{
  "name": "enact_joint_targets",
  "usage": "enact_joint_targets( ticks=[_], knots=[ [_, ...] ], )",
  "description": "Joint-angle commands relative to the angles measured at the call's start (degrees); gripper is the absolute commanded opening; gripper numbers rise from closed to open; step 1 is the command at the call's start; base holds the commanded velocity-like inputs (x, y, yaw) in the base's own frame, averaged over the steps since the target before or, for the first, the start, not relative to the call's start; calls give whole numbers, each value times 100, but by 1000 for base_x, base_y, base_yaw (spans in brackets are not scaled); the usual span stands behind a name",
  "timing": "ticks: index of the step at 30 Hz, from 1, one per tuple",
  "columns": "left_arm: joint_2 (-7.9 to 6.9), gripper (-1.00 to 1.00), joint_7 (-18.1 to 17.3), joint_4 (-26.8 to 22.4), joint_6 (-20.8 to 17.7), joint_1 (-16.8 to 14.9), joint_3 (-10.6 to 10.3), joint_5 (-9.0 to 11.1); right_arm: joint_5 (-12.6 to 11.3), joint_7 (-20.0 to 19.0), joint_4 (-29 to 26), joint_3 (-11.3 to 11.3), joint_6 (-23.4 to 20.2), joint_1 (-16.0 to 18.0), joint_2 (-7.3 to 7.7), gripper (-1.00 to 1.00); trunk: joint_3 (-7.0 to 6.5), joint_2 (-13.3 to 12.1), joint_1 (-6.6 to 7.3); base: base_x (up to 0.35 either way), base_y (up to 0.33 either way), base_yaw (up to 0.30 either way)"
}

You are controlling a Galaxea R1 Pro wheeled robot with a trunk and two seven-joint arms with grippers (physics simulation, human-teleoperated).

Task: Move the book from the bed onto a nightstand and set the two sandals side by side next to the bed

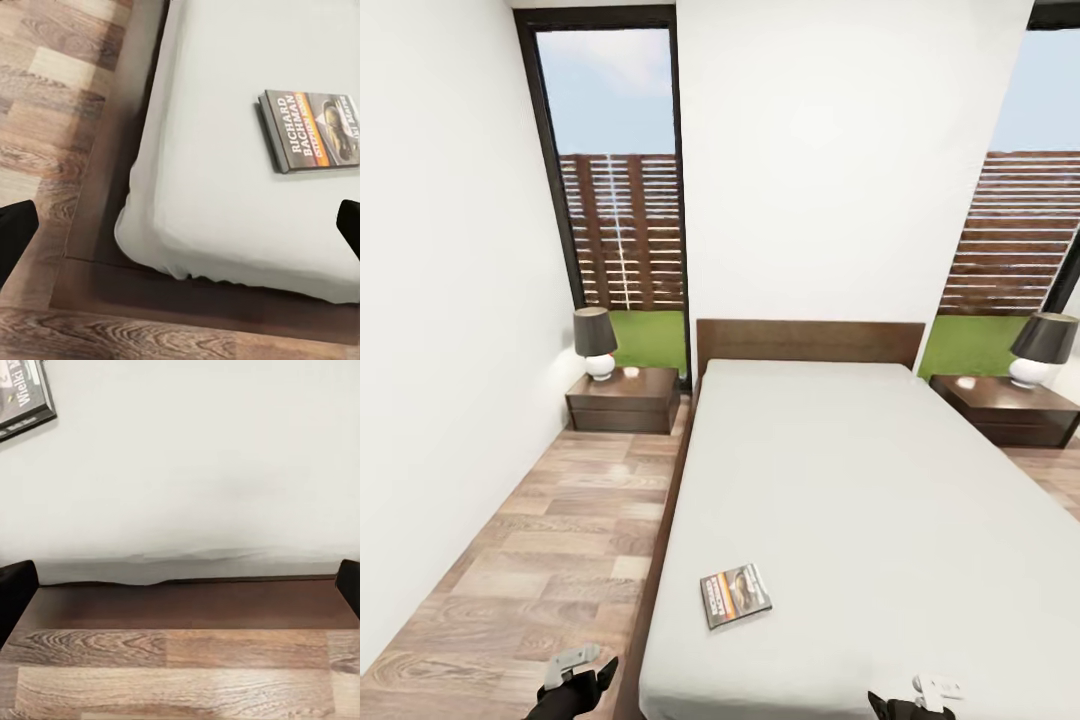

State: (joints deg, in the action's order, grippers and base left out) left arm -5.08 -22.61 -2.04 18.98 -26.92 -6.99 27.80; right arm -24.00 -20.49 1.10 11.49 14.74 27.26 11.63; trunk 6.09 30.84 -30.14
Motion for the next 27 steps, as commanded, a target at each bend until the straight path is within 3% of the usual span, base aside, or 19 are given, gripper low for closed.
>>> enact_joint_targets(
  ticks=[1, 14, 27],
  knots=[
    [-3, 100, -24, 9, 18, -6, -48, 59, -61, -30, 12, 46, 22, 7, 1, 100, 11, 10, -3, 153, 1, 0],
    [-1, 100, -24, 6, 15, -6, -48, 59, -61, -33, 4, 46, 28, 7, 5, 100, 11, 10, -3, 282, 0, 0],
    [-22, 100, -88, -2, 13, -6, -44, 65, -61, -33, 4, 46, 27, 7, 4, 100, 11, 10, -3, 35, 0, 0]
  ],
)
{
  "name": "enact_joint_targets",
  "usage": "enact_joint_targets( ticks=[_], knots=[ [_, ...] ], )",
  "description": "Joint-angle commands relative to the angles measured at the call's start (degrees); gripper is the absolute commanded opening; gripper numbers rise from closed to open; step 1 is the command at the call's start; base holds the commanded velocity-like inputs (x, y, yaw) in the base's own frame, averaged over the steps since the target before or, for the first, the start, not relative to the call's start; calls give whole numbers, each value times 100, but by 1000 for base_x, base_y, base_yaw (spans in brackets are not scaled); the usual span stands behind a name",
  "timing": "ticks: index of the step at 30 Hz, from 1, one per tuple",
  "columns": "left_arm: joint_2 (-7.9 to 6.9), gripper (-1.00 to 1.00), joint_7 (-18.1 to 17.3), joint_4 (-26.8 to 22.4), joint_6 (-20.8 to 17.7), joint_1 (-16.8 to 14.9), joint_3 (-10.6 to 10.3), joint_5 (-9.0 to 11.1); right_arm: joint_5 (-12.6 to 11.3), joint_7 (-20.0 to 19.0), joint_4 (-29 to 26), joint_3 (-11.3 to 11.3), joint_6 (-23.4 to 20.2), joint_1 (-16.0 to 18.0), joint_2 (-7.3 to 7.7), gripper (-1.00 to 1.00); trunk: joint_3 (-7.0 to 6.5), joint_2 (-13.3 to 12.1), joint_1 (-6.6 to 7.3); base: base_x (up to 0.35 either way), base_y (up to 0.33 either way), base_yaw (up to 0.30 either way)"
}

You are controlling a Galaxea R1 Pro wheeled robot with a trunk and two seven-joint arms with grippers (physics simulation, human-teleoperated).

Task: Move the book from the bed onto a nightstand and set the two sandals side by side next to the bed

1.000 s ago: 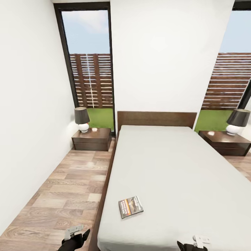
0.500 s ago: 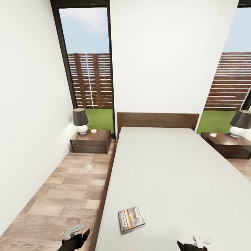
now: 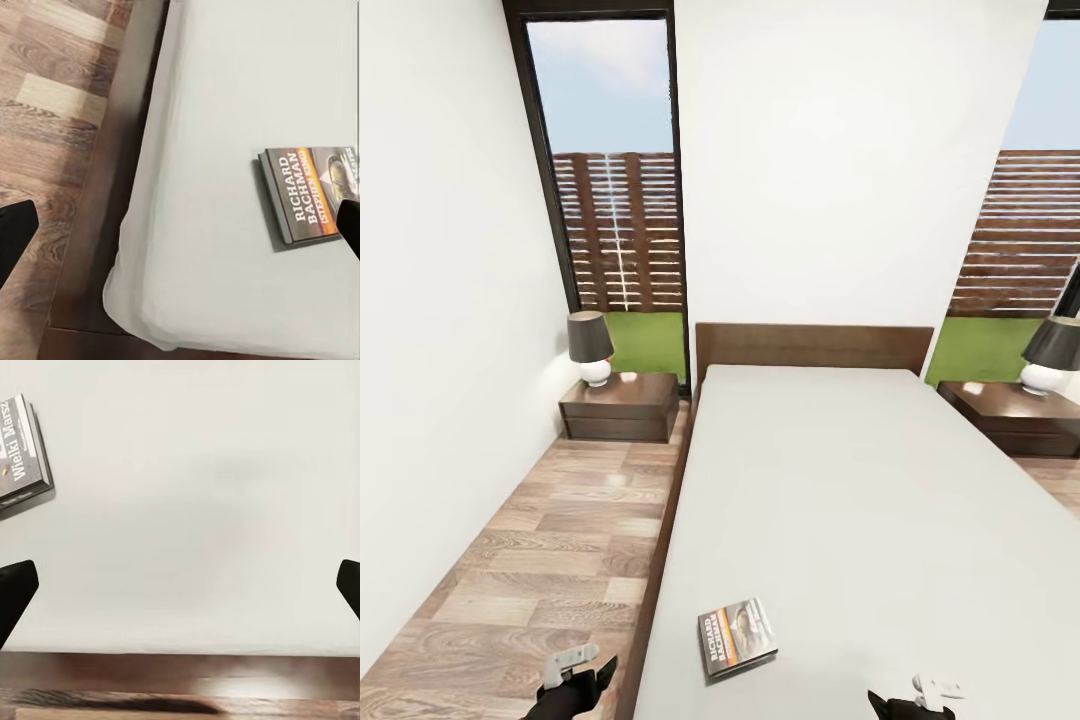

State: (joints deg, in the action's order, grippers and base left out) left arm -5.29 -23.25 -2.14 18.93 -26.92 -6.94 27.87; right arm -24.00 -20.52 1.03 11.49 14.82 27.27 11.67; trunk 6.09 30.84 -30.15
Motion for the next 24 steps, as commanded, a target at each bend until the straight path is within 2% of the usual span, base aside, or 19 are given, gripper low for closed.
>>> enact_joint_targets(
  ticks=[1, 2, 3, 4, 5, 7, 11, 13, 15, 16, 19, 20, 21, 23, 24],
  knots=[
    [-33, 100, -169, -2, 20, -6, -41, 65, -60, -29, 11, 46, 20, 7, 1, 100, 11, 10, -2, 0, 0, 0],
    [-95, 100, -340, -10, 19, -6, -31, 72, -60, -30, 11, 46, 20, 7, 2, 100, 11, 10, -2, 0, 0, 0],
    [-262, 100, -687, -16, 11, -6, -16, 88, -60, -31, 11, 46, 18, 7, 2, 100, 11, 10, -2, 0, 0, 0],
    [-323, 100, -813, -18, 6, -6, -9, 93, -60, -31, 11, 46, 18, 7, 2, 100, 11, 10, -2, 0, 0, 0],
    [-447, 100, -1075, -23, -19, -6, 3, 116, -60, -31, 11, 46, 19, 7, 2, 100, 11, 10, -2, 0, 0, 0],
    [-689, 100, -1408, -38, -157, -15, 33, 242, -60, -31, 11, 46, 18, 7, 2, 100, 11, 10, -2, 0, 0, 0],
    [-934, 100, -1569, -141, -593, -55, 57, 527, -60, -31, 11, 46, 20, 7, 2, 100, 11, 10, -2, 0, 0, 0],
    [-1005, 100, -1604, -384, -946, -70, 63, 646, -60, -31, 11, 46, 17, 7, 2, 100, 11, 10, -2, 0, 0, 0],
    [-1051, 100, -1610, -876, -1425, -80, 67, 716, -60, -31, 16, 46, 17, 7, 2, 100, 11, 10, -2, 0, 0, 0],
    [-1098, 100, -1534, -1451, -1998, -89, 75, 748, -60, -30, 19, 46, 16, 7, 2, 100, 11, 10, -2, 0, 0, 0],
    [-1199, 100, -1314, -1915, -2450, -92, 96, 763, -60, -27, 19, 45, 15, 7, 2, 100, 11, 10, -2, 0, 0, 0],
    [-1239, 100, -871, -2314, -2888, -103, 122, 789, -60, -24, 21, 46, 17, 7, 1, 100, 11, 10, -2, 0, 0, 0],
    [-1225, 100, -580, -2497, -3080, -119, 130, 802, -60, -24, 24, 46, 15, 7, 0, 100, 11, 10, -2, 0, 0, 0],
    [-1080, 100, 55, -2841, -3354, -186, 150, 836, -60, -23, 27, 45, 13, 7, -3, 100, 11, 10, -2, 0, 0, 0],
    [-1025, 100, 219, -2917, -3398, -213, 154, 850, -60, -23, 27, 44, 15, 7, -4, 100, 11, 10, -2, 0, 0, 0]
  ],
)
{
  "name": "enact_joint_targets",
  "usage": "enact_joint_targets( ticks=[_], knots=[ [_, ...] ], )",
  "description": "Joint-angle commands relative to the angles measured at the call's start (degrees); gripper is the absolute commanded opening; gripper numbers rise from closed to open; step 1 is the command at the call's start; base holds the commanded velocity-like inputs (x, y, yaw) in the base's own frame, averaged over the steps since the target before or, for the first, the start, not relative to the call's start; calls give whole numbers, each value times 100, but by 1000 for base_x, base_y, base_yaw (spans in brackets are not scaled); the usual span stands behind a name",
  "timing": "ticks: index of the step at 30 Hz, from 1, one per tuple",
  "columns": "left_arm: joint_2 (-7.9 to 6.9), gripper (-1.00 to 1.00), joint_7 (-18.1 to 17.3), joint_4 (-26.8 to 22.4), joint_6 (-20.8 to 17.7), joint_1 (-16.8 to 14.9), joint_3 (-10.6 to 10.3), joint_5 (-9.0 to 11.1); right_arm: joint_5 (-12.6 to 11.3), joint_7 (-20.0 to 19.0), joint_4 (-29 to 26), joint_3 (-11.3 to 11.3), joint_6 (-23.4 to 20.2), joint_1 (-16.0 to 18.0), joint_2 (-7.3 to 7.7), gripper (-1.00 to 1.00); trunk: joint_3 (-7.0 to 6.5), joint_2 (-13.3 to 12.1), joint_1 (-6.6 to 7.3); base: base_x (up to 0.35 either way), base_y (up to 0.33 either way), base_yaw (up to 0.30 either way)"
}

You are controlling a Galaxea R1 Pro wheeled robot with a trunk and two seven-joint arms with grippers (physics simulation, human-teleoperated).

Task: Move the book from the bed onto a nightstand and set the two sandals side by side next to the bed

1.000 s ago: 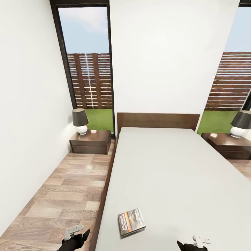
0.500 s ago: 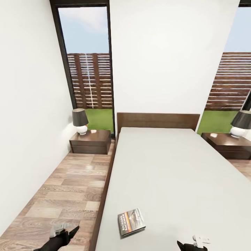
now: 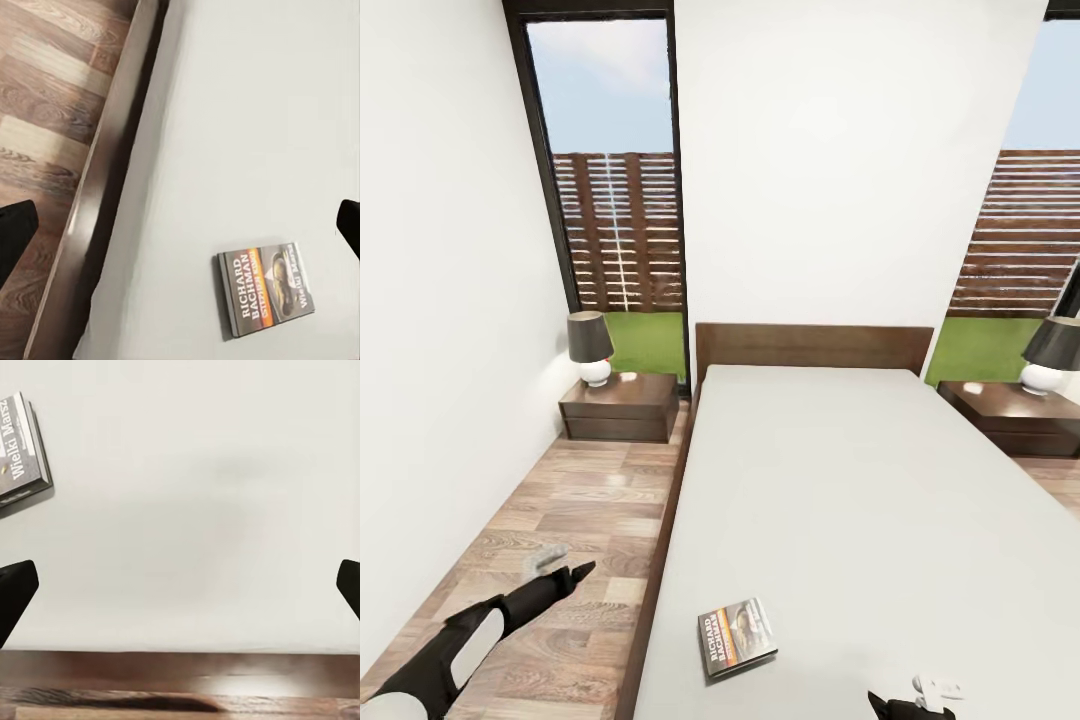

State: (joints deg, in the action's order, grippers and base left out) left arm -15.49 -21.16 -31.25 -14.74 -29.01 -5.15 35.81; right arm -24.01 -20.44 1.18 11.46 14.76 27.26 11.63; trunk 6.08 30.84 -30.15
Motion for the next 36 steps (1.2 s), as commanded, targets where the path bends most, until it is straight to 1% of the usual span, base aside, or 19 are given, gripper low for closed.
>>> enact_joint_targets(
  ticks=[1, 3, 5, 7, 8, 9, 11, 13, 14, 17, 20, 22, 28, 29, 33, 35, 36],
  knots=[
    [101, 100, 333, -144, -95, -64, -21, 83, -60, -30, 13, 48, 20, 7, 1, 100, 11, 10, -2, 0, 0, 0],
    [275, 100, 873, -327, -216, -219, -17, 120, -60, -30, 14, 49, 21, 7, 1, 100, 11, 10, -2, 0, 0, 0],
    [337, 100, 1055, -375, -310, -313, -16, 132, -60, -30, 14, 49, 20, 7, 2, 100, 11, 10, -2, 0, 0, 0],
    [425, 100, 1262, -426, -583, -523, -15, 145, -60, -30, 14, 49, 19, 7, 1, 100, 11, 10, -2, 0, 0, 0],
    [630, 100, 1462, -450, -861, -744, -19, 138, -60, -30, 19, 49, 21, 7, -1, 100, 11, 10, -2, 41, 0, 0],
    [692, 100, 1517, -452, -892, -770, -20, 133, -60, -30, 20, 49, 21, 7, -2, 100, 11, 10, -2, 51, 0, 0],
    [947, 100, 1796, -464, -963, -831, -21, 118, -60, -30, 22, 49, 19, 7, -1, 100, 11, 10, -2, 68, 0, 0],
    [1230, 100, 2229, -475, -1000, -866, -28, 114, -60, -29, 23, 49, 19, 7, -2, 100, 11, 10, -2, 45, 0, 0],
    [1274, 100, 2268, -476, -1003, -869, -30, 113, -60, -29, 23, 49, 19, 7, -2, 100, 11, 10, -2, 24, 0, 0],
    [1555, 100, 2395, -478, -1010, -876, -46, 106, -60, -29, 20, 49, 22, 7, -2, 100, 11, 10, -2, 11, 0, 0],
    [1658, 100, 2406, -473, -1002, -878, -53, 103, -60, -29, 21, 49, 20, 7, -3, 100, 11, 10, -2, 4, 0, 0],
    [1680, 100, 2403, -472, -993, -878, -55, 102, -60, -28, 22, 49, 19, 7, -3, 100, 11, 10, -2, 1, 0, 0],
    [1688, 100, 2389, -474, -973, -878, -58, 91, -60, -22, 29, 49, 19, 7, -3, 100, 11, 10, -2, 0, 0, 0],
    [1691, 100, 2377, -479, -959, -878, -65, 56, -60, -22, 31, 49, 19, 7, -3, 100, 11, 10, -2, 0, 0, 0],
    [1696, 100, 2356, -485, -870, -878, -81, 18, -60, -21, 31, 49, 20, 7, -3, 100, 11, 10, -2, 0, 0, 0],
    [1713, 100, 2293, -487, -786, -878, -143, 9, -60, -21, 30, 49, 21, 7, -3, 100, 11, 10, -2, 0, 0, 0],
    [1724, 100, 2204, -487, -760, -878, -235, 8, -60, -21, 30, 49, 21, 7, -3, 100, 11, 10, -2, 0, 0, 0]
  ],
)
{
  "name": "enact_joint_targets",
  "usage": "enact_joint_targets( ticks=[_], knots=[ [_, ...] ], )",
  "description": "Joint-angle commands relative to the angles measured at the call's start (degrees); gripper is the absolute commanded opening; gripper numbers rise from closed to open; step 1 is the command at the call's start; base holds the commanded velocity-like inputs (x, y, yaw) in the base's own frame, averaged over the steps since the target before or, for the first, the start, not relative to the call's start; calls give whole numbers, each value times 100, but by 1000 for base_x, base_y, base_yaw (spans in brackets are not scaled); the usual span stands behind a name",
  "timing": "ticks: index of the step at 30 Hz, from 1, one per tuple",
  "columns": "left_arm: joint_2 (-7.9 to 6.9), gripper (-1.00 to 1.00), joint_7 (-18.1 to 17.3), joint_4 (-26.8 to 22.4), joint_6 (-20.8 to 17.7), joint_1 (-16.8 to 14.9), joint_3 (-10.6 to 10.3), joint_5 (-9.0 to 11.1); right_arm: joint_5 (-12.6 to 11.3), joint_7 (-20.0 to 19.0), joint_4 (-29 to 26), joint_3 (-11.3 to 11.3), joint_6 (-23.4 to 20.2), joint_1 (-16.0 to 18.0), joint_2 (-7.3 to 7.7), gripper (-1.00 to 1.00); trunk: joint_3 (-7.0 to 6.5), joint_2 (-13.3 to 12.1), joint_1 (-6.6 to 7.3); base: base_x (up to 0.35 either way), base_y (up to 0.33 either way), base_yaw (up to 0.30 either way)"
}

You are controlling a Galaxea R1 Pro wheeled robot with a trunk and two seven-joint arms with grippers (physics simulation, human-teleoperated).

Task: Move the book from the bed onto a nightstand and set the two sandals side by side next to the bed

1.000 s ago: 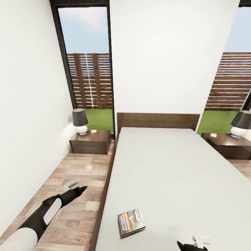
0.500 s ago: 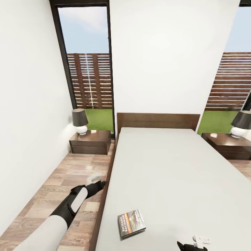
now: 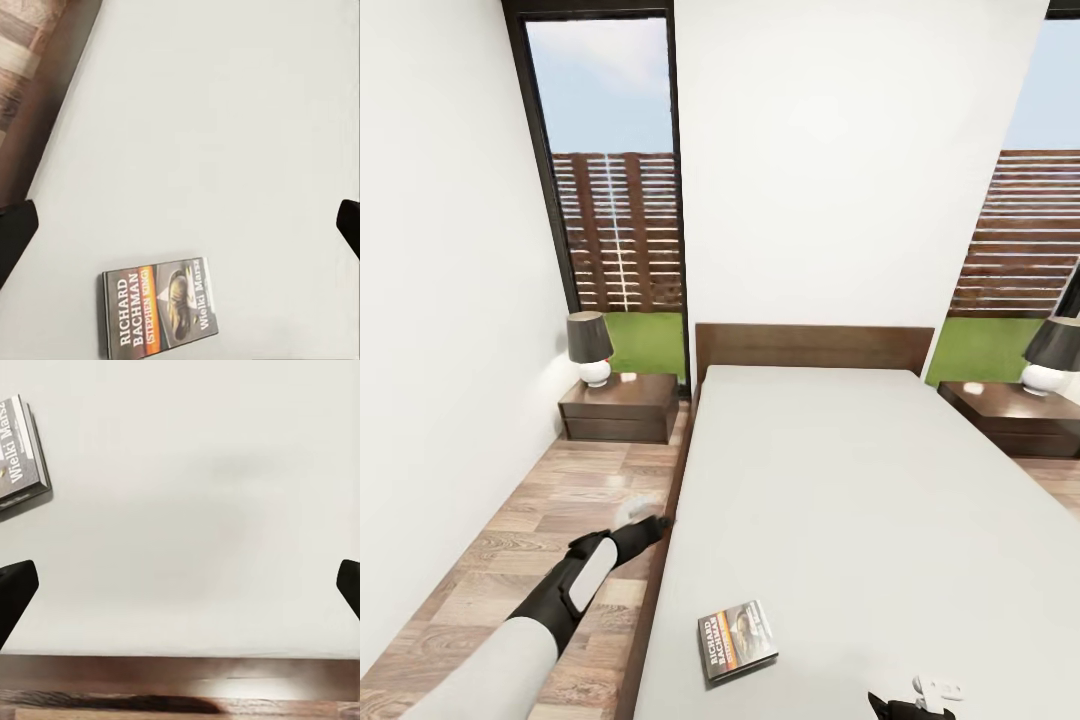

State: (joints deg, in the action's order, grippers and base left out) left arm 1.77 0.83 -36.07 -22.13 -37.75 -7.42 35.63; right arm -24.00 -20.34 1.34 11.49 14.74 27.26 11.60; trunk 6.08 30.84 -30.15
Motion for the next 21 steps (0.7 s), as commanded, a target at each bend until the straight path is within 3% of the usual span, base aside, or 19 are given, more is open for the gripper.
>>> enact_joint_targets(
  ticks=[1, 3, 6, 21],
  knots=[
    [2, 100, -54, -5, -10, -4, -72, 25, -60, -32, 15, 46, 22, 8, 0, 100, 11, 10, -3, 0, 0, 0],
    [6, 100, -310, -19, 16, -4, -344, 24, -60, -32, 15, 46, 21, 8, 0, 100, 11, 10, -3, 0, 0, 0],
    [1, 100, -505, -336, 20, -14, -534, 22, -60, -37, 9, 46, 20, 8, 0, 100, 11, 10, -3, 0, 0, 0],
    [26, 100, -555, -480, 34, -23, -638, 14, -60, -63, -19, 46, 23, 8, 7, 100, 10, 10, -3, 0, 0, 0]
  ],
)
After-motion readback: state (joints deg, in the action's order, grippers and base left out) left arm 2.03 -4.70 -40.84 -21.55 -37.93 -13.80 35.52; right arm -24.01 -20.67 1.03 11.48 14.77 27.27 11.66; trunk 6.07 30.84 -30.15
